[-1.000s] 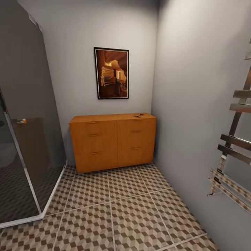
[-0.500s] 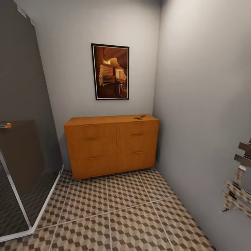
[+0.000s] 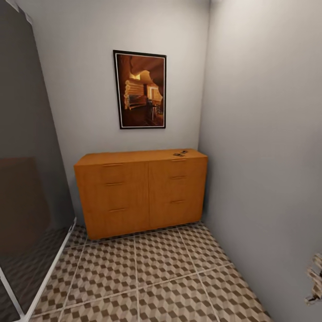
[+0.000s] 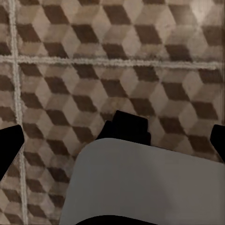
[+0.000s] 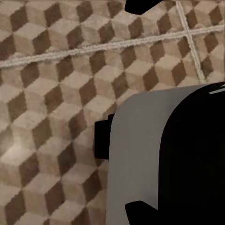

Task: Take the four mousetraps from the cabinet in the bathroom and place them on the bathroom floor. Make sure all four end up on the same floor surface, and ensure that at least two of them are either under or directly next to the same bathroom sink.

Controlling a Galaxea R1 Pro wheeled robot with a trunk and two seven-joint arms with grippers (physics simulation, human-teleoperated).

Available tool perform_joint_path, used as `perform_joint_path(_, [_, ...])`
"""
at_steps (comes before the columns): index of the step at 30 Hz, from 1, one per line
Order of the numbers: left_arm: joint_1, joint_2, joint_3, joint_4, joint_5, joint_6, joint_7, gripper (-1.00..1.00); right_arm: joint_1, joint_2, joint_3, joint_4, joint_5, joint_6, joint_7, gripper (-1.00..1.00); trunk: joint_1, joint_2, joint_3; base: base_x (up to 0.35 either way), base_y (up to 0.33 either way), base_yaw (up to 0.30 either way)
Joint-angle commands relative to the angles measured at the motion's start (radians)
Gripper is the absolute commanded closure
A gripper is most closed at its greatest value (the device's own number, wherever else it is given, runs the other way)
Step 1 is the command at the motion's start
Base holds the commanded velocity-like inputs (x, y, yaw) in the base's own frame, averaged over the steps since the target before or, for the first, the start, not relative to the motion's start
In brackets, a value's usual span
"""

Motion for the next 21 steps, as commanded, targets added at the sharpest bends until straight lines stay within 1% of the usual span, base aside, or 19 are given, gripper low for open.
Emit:
perform_joint_path(1, [-0.001,0.0,0.001,0.0,0.006,-0.003,0.002,-1.0,-0.001,0.0,-0.007,0.003,0.01,-0.006,-0.005,-1.0,0.0,0.0,-0.001,0.322,0.0,0.0])
perform_joint_path(21, [-0.001,0.0,0.001,0.0,0.008,-0.003,0.002,-1.0,-0.001,-0.002,-0.007,0.003,0.011,-0.006,-0.003,-1.0,0.0,0.0,-0.001,0.322,0.0,0.0])
